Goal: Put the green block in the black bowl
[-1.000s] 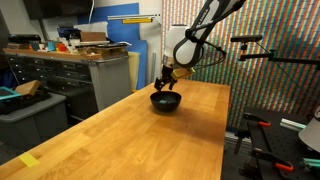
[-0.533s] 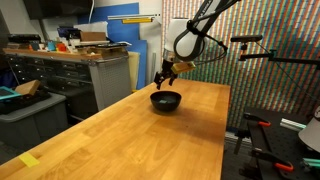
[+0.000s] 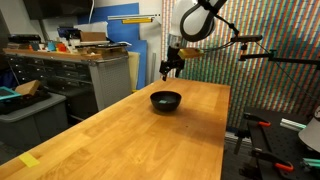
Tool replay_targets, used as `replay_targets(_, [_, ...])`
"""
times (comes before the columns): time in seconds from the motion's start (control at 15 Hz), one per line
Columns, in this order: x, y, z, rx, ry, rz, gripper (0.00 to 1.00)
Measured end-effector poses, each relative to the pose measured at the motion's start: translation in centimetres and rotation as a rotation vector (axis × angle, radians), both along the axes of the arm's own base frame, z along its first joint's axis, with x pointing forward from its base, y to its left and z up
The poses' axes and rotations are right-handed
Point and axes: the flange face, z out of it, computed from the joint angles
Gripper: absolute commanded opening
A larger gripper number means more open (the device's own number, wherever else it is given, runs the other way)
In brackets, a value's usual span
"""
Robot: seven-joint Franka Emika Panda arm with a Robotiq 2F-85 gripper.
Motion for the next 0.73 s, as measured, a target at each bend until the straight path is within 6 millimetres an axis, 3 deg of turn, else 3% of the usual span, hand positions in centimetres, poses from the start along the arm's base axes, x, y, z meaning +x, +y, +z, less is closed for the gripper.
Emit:
replay_targets(0.2, [-1.7,1.2,1.7,0.018,0.03,0.015,1.0])
replay_targets(0.53, [-4.6,5.1,5.1,0.051,0.012,0.072,1.0])
replay_targets(0.73, [-5.3,5.2,5.5,0.054,0.011,0.074,1.0])
